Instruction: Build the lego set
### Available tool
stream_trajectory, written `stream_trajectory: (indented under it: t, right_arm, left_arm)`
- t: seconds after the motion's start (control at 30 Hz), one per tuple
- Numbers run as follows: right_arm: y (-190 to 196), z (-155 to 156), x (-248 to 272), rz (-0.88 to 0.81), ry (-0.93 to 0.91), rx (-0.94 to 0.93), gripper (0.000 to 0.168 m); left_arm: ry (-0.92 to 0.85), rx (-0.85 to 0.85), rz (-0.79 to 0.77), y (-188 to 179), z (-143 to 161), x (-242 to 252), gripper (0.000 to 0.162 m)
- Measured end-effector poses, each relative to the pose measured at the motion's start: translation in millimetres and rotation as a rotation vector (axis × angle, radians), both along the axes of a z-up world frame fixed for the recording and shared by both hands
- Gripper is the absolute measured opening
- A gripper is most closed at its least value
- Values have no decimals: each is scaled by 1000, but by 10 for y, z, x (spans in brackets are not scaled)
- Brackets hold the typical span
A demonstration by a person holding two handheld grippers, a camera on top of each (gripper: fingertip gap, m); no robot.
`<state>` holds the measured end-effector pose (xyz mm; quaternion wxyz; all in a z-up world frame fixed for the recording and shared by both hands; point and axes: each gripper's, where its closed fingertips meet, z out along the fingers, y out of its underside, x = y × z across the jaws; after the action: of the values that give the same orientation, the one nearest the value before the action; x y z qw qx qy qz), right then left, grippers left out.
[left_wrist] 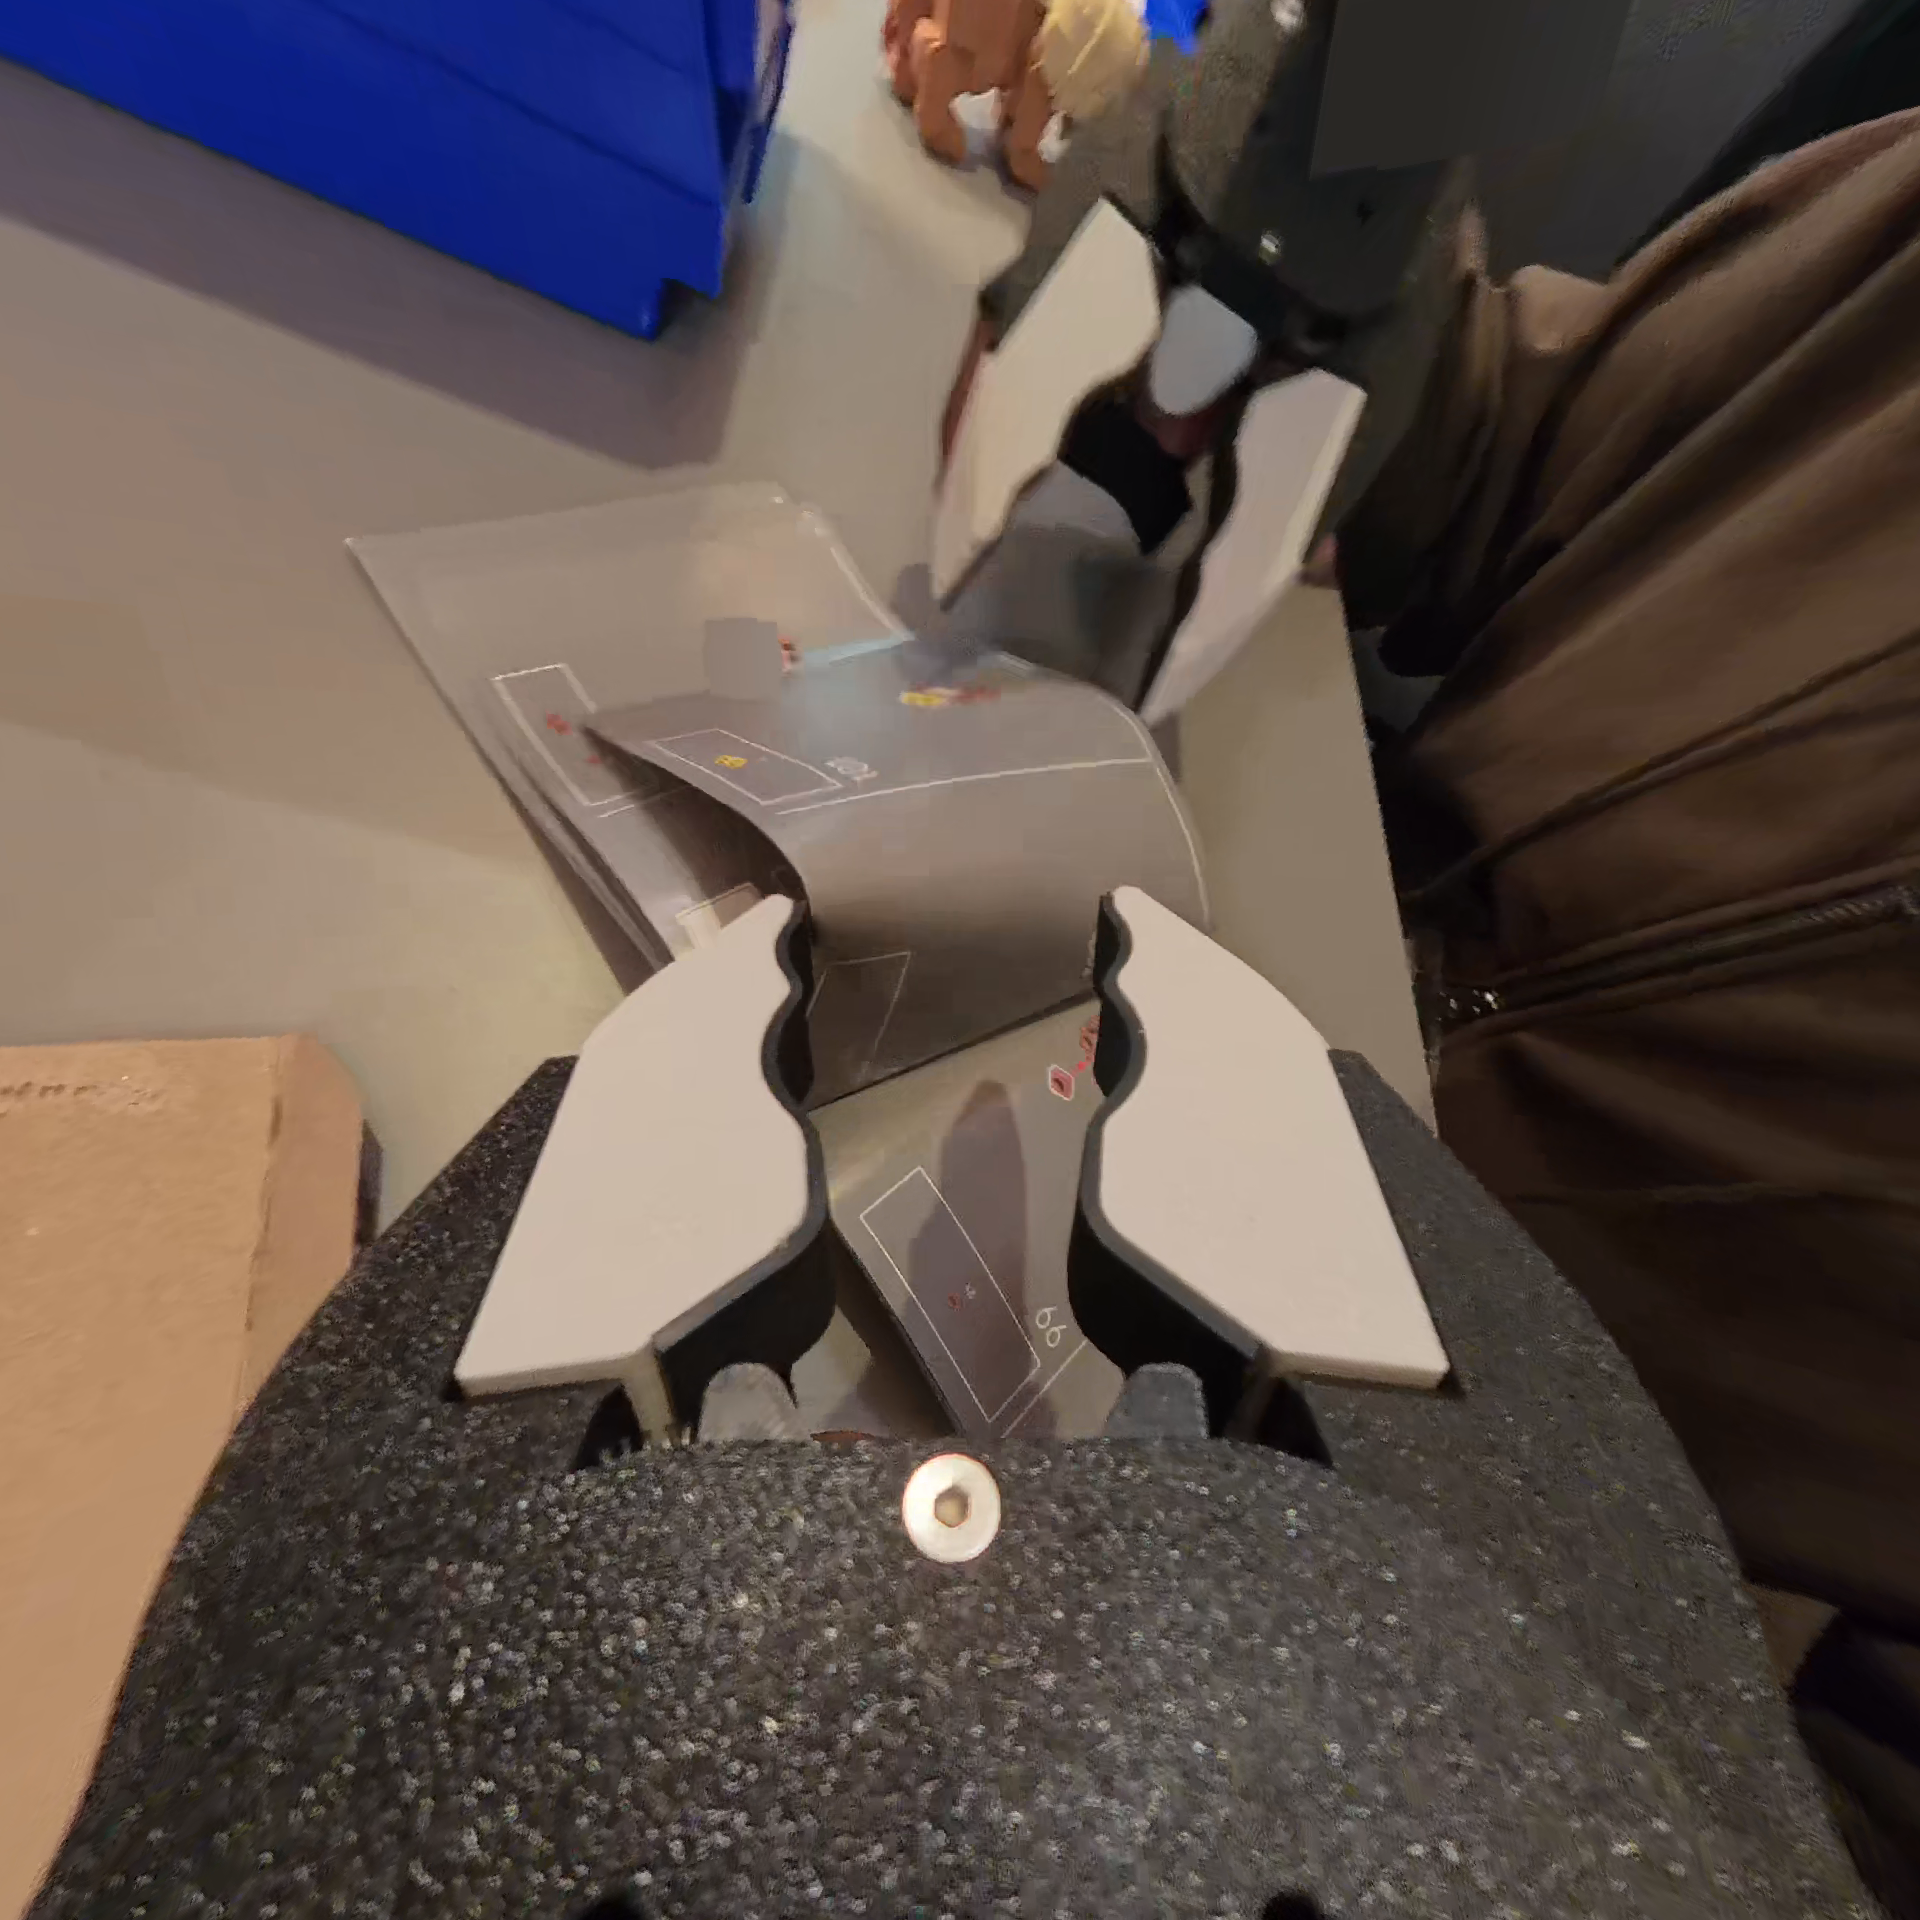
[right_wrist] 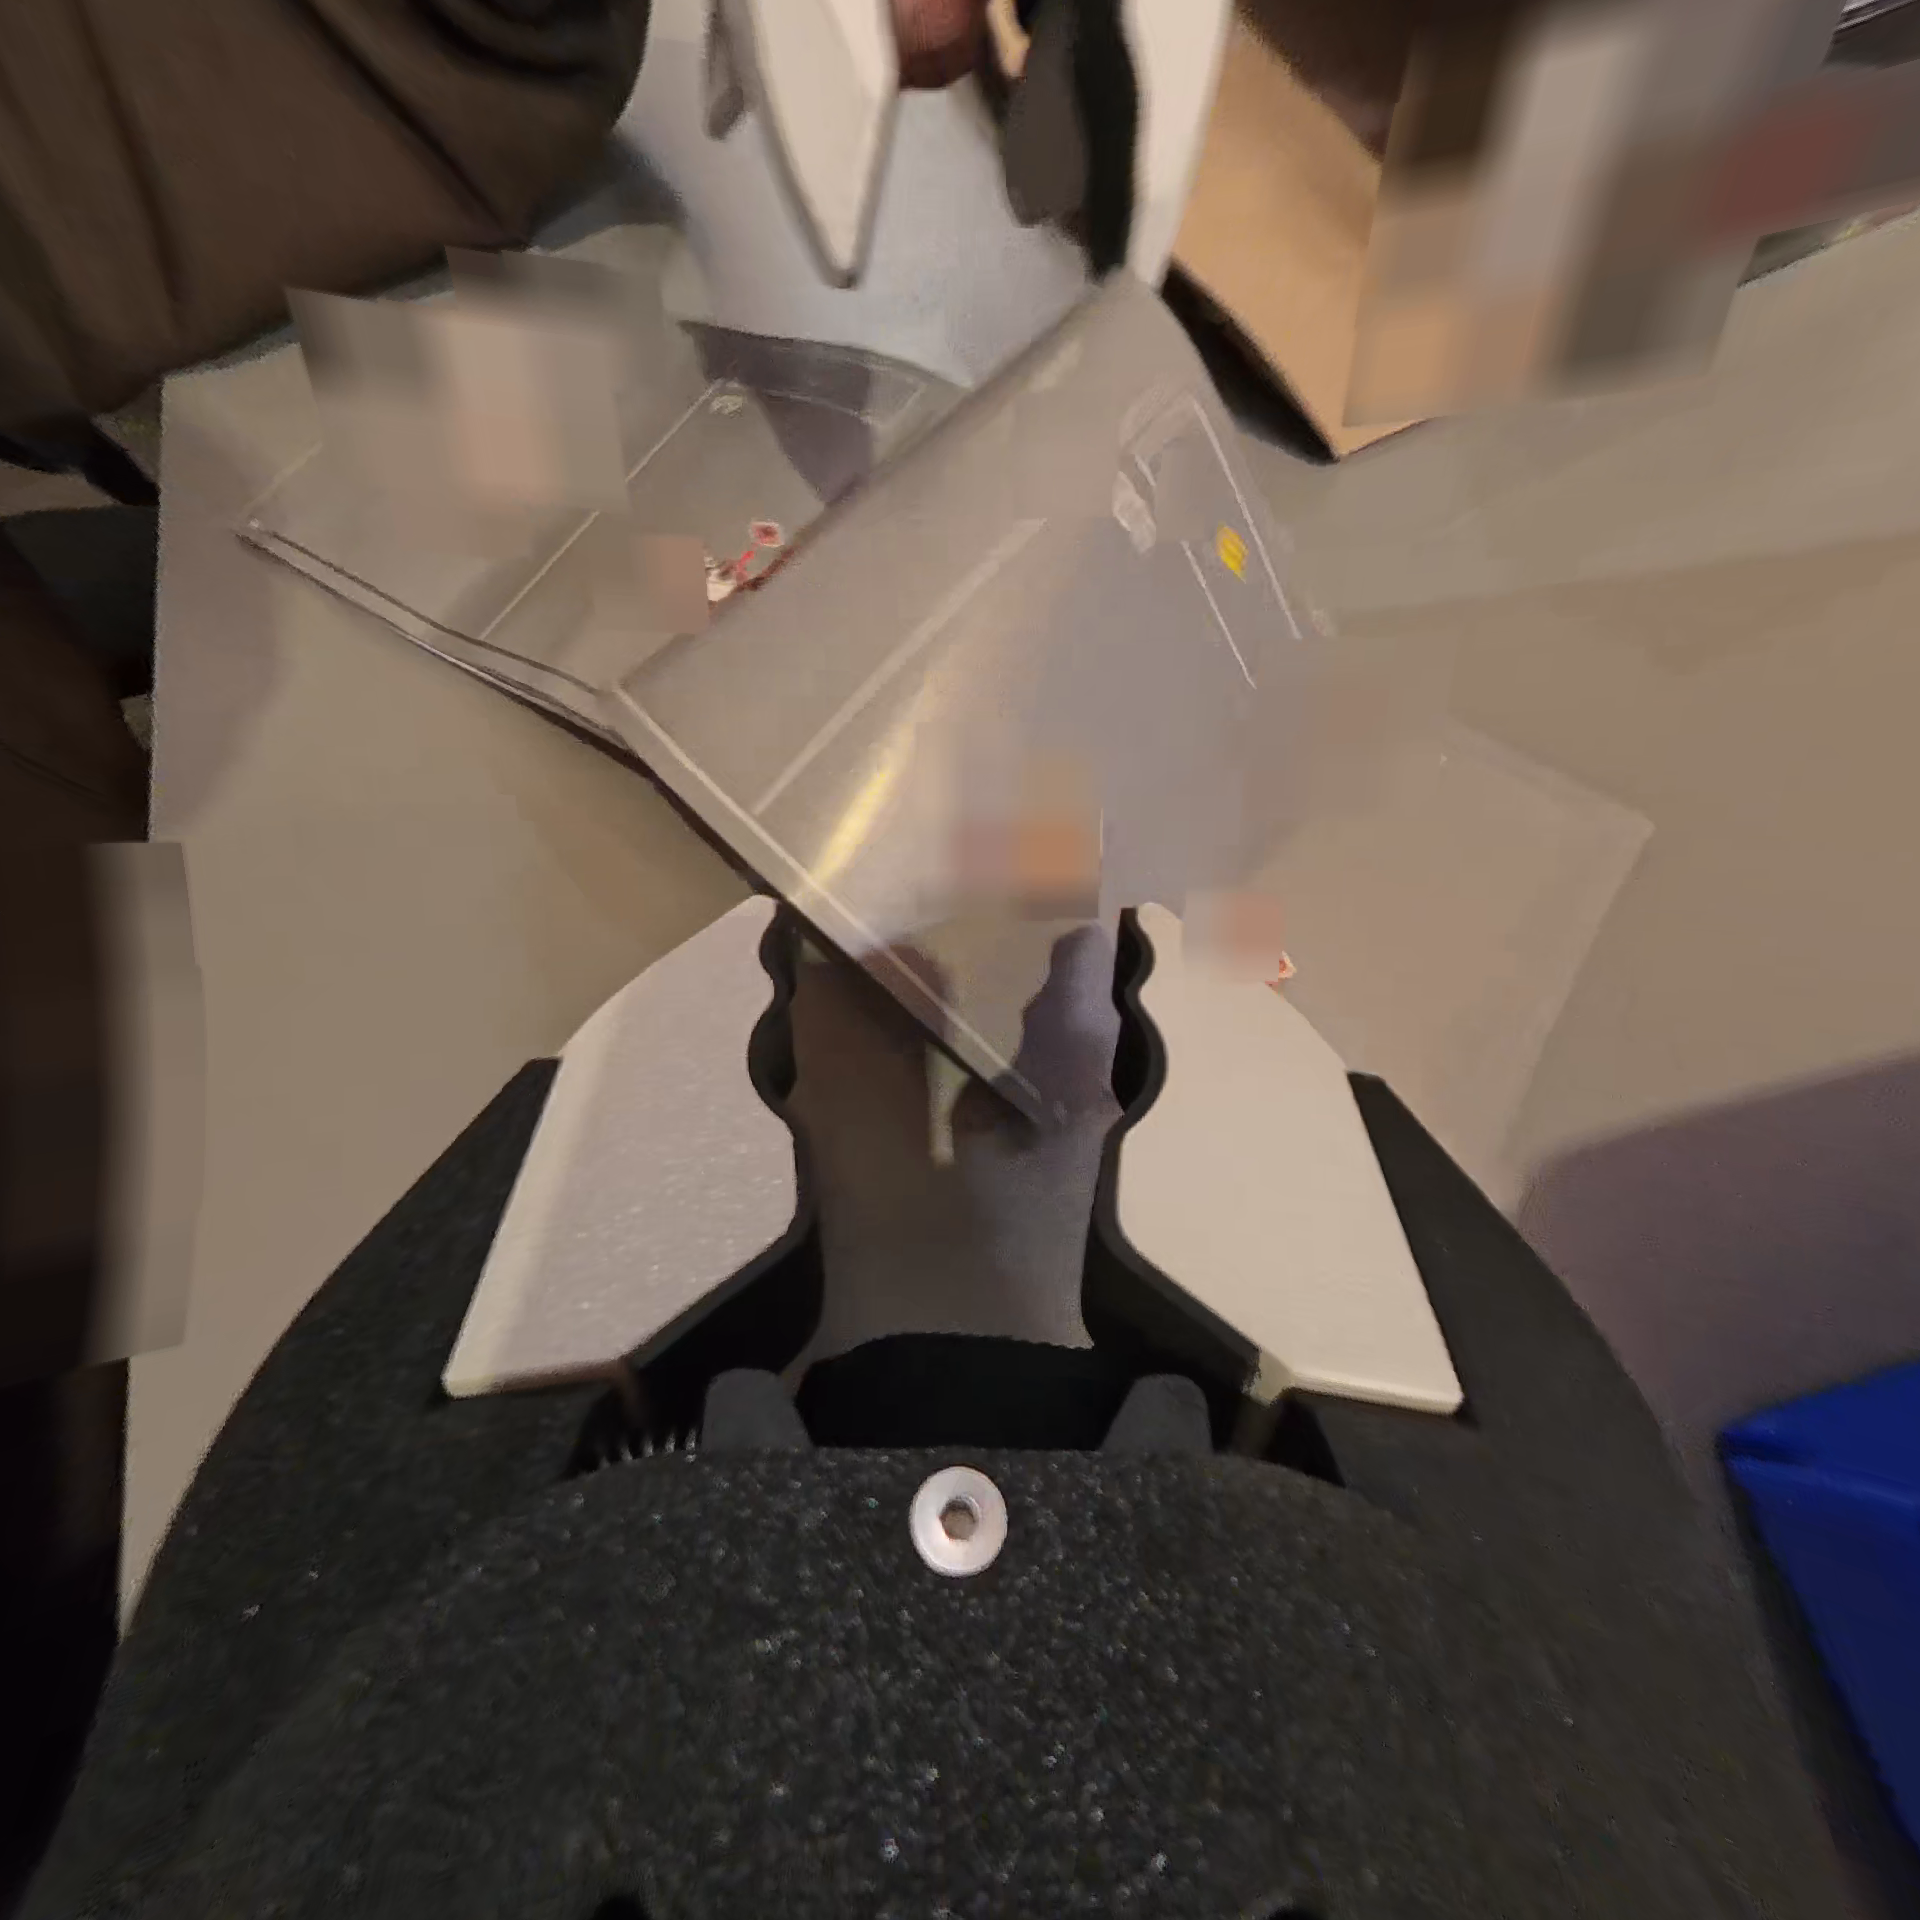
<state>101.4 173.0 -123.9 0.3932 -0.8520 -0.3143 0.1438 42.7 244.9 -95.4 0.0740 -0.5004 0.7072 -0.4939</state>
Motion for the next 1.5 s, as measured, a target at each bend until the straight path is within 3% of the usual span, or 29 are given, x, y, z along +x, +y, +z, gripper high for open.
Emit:
stream_trajectory:
  t: [0.03, 0.27, 0.53, 0.63, 0.73, 0.83, 0.93, 1.5]
  right_arm:
    - [1, 33, 80, -15, 3, 12, 60]
    - [-84, 43, 540, -40, 23, 37, 58]
    - [-25, -237, 506, -37, -128, 14, 59]
    - [3, -263, 484, -45, -136, 15, 59]
    - [32, -256, 468, -56, -131, 24, 58]
    - [55, -286, 442, -65, -156, 18, 58]
    - [49, -350, 373, -51, -198, -7, 57]
    - [-15, -338, -216, 79, -164, -23, 55]
  left_arm:
    - [-9, -10, -27, -28, 15, -31, 52]
    - [-86, -51, -176, -148, 134, -242, 49]
    - [-338, -124, -421, -409, 601, -678, 49]
    - [-436, -205, -364, -297, 835, -665, 48]
    - [-482, -232, -177, 7, 931, -481, 49]
    - [-417, -181, 74, 402, 810, -215, 49]
    - [-308, -100, 199, 602, 573, -79, 49]
    - [-8, -13, 50, 205, -21, -43, 54]
